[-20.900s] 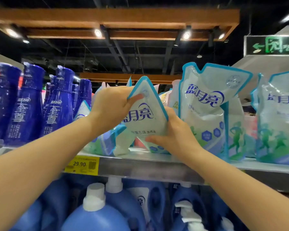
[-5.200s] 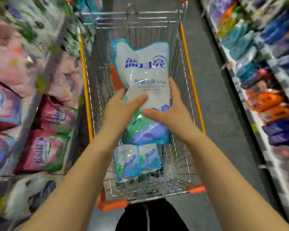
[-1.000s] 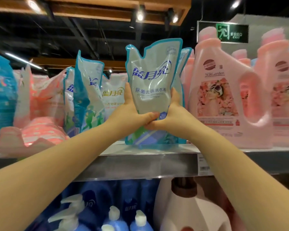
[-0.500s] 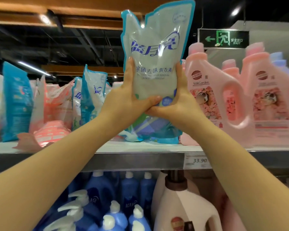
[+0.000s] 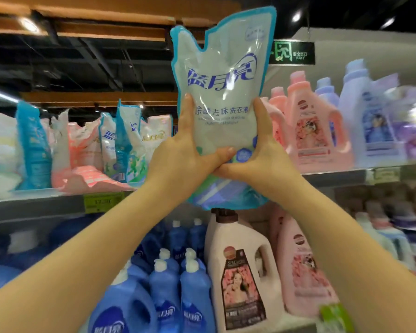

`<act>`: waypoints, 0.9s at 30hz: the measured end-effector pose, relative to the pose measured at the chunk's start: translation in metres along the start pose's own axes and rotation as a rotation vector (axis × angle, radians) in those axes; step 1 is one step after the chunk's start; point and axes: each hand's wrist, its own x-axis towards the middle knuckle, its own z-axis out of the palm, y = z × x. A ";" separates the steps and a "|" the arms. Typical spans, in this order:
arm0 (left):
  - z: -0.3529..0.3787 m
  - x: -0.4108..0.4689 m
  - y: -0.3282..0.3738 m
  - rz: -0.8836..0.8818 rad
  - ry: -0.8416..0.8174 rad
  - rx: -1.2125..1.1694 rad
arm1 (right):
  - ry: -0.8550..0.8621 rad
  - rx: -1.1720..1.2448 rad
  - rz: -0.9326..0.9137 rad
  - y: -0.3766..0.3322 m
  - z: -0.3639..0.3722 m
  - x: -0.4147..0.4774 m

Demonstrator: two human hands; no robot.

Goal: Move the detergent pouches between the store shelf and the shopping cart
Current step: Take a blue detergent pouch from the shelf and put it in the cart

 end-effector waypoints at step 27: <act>0.238 -0.387 0.317 0.002 -0.984 -0.374 | 0.550 -0.344 1.082 -0.056 -0.309 -0.494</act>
